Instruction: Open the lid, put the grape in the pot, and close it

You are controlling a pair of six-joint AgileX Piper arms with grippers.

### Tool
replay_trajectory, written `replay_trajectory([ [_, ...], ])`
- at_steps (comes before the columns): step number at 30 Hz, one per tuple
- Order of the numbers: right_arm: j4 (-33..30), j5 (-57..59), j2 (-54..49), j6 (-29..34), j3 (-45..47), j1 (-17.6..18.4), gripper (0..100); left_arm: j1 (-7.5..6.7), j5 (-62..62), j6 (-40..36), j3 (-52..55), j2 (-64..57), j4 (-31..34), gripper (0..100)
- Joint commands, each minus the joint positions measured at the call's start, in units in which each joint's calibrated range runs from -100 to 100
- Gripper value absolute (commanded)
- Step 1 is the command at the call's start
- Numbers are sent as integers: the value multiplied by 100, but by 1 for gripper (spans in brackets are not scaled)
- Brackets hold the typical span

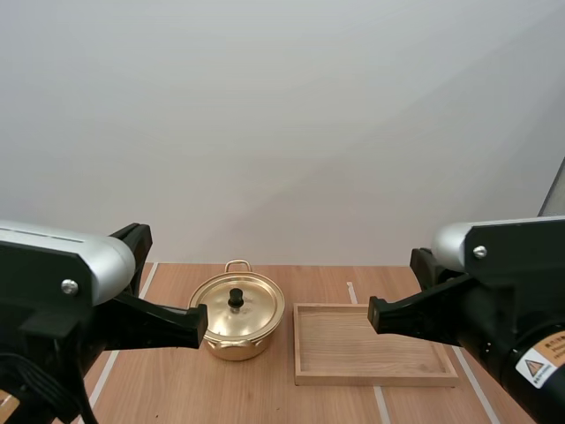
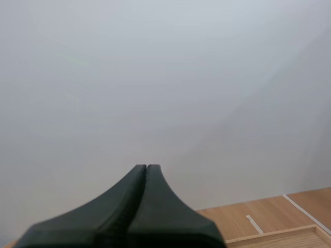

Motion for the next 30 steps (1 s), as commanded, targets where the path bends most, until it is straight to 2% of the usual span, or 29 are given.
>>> replay_trajectory([
  [1, -67, -522, -246, 21, 23, -35, 0, 110, -135, -92, 13, -29, 102, 0],
  [6, -184, -969, -605, -9, 23, -285, 0, 383, -135, -148, 13, -106, 100, 0],
  [12, 0, -1011, -799, -9, 23, -493, 0, 377, -135, -221, 13, -145, 100, 0],
  [24, 66, -668, -799, -9, 23, -489, 0, 377, 333, -221, 13, -145, 100, 0],
  [30, 49, -778, -799, -9, 737, -505, 0, 377, 184, 243, 453, -335, 100, 0],
])
